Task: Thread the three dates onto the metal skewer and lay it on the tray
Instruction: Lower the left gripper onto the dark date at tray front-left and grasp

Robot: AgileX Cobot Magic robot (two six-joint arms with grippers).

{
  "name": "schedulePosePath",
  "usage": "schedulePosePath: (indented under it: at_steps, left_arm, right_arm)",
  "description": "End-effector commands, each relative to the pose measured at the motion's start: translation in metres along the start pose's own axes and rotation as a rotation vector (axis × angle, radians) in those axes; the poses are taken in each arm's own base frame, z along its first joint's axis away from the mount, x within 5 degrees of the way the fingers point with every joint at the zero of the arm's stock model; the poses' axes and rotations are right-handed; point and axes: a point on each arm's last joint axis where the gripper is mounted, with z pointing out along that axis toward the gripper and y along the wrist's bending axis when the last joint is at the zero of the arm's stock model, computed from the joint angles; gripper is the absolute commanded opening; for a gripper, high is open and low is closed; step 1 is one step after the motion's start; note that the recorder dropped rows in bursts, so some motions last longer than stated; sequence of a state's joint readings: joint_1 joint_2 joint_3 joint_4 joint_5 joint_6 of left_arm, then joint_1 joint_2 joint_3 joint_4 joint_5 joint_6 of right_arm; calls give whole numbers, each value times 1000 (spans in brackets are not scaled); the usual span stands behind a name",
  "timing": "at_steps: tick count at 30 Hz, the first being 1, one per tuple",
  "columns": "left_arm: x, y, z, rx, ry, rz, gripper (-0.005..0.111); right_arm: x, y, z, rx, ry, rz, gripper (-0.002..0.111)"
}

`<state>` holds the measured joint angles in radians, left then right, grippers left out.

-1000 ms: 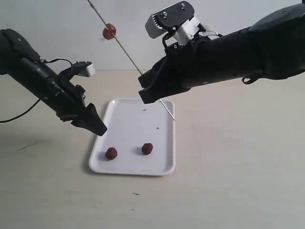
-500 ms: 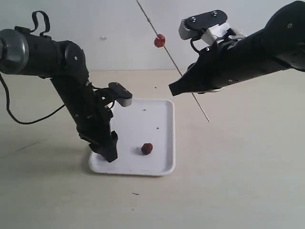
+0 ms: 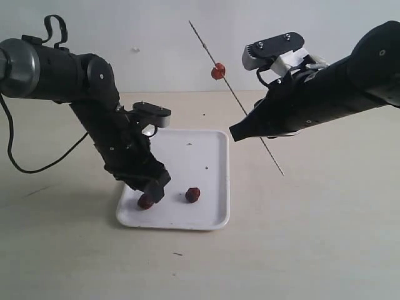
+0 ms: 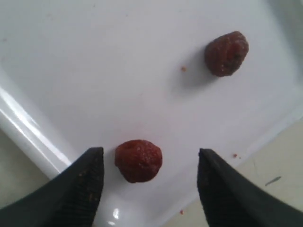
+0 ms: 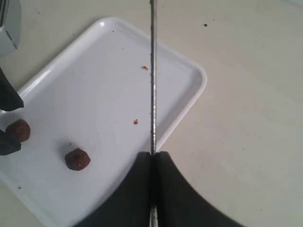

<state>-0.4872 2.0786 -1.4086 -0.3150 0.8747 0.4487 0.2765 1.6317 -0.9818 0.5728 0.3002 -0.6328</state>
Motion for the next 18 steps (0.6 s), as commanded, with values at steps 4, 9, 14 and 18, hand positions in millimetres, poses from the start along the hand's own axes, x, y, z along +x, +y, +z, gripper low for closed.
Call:
schedulePosePath:
  at_steps: [4, 9, 14, 18]
  left_arm:
    - [1, -3, 0, 14, -6, -67, 58]
    - [7, -3, 4, 10, 17, -71, 58]
    - [6, -2, 4, 8, 2, -75, 58]
    - [6, -2, 5, 9, 1, -78, 58]
  right_arm:
    - [-2, -2, -3, 13, -16, 4, 0]
    - [-2, -2, -3, 13, -16, 4, 0]
    - [-2, -2, -3, 12, -16, 5, 0]
    - [-1, -2, -3, 8, -10, 5, 0]
